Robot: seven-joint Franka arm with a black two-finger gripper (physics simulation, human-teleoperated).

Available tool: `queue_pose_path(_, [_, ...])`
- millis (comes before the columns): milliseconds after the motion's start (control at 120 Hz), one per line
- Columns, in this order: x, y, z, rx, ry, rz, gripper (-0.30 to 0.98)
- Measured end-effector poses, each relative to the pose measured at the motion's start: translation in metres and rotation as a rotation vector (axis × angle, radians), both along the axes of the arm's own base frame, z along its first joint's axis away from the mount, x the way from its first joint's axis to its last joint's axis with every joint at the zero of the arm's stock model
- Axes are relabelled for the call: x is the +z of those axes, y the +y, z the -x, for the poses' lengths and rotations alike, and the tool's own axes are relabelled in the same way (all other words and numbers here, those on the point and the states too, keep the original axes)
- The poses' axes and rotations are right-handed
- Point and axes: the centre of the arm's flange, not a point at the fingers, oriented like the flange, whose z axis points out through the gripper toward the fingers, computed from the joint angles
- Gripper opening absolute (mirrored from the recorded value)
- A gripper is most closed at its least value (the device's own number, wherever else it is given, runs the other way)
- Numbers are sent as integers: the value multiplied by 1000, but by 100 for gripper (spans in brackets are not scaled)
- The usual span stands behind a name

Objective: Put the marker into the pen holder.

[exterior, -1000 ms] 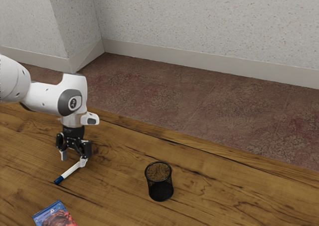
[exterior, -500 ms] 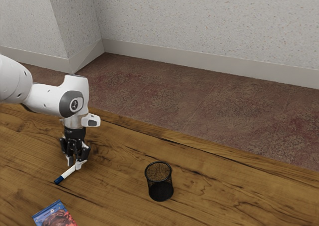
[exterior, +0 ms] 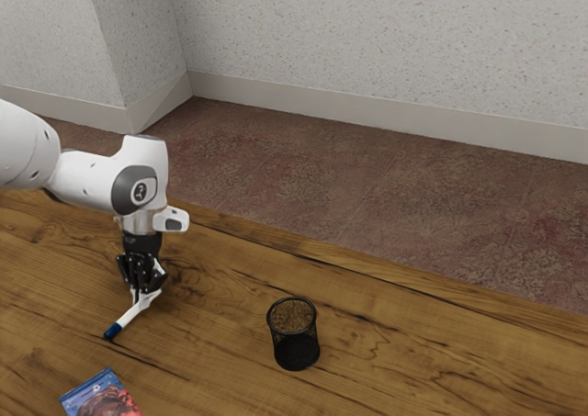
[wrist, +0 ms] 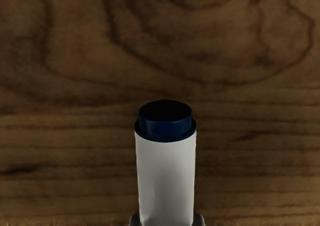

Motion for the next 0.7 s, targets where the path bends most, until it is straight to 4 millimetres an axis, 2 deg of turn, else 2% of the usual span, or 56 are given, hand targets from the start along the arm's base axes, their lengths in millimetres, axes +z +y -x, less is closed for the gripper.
queue_pose_path(108, [49,-25,-9,-76,-95,-32,-10])
queue_pose_path(175, [78,-41,-7,-123,-156,-55,-10])
queue_pose_path(233, [111,-63,-9,-187,-239,-87,-10])
queue_pose_path(342, [159,-104,-17,-283,-415,-124,-10])
queue_pose_path(508, [193,-168,5,-360,-677,-122,-10])
queue_pose_path(642, [222,-231,51,-366,-844,-96,-10])
queue_pose_path(700, [228,-256,75,-359,-892,-83,-10])
